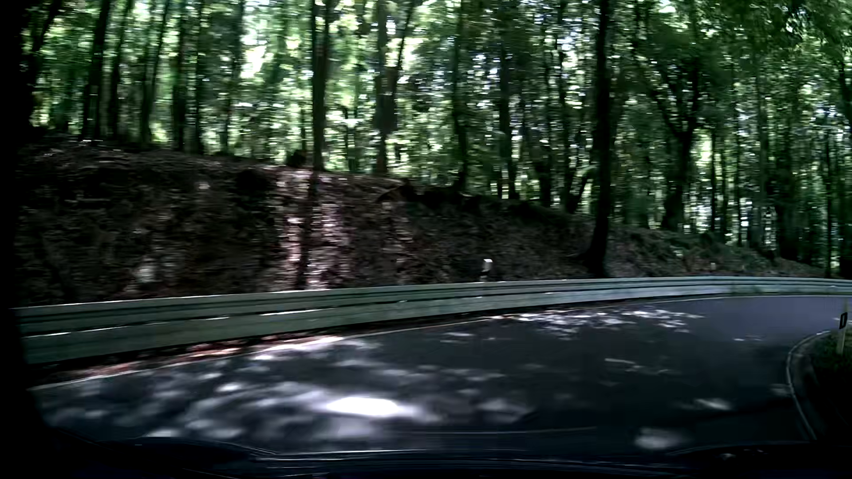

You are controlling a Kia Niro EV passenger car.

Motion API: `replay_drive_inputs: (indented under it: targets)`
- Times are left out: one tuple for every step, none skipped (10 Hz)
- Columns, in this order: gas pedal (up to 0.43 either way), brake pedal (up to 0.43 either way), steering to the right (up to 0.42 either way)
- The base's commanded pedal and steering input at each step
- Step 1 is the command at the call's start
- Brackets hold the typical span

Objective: Follow the waypoints while adhering to traffic rules and regulations

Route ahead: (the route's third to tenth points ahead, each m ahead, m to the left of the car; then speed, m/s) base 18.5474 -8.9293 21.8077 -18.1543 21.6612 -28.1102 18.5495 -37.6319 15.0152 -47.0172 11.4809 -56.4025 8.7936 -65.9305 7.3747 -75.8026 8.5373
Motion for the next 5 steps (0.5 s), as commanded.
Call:
replay_drive_inputs:
  targets:
    - [0.079, 0.000, 0.300]
    - [0.087, 0.000, 0.300]
    - [0.087, 0.000, 0.298]
    - [0.098, 0.000, 0.291]
    - [0.110, 0.000, 0.285]
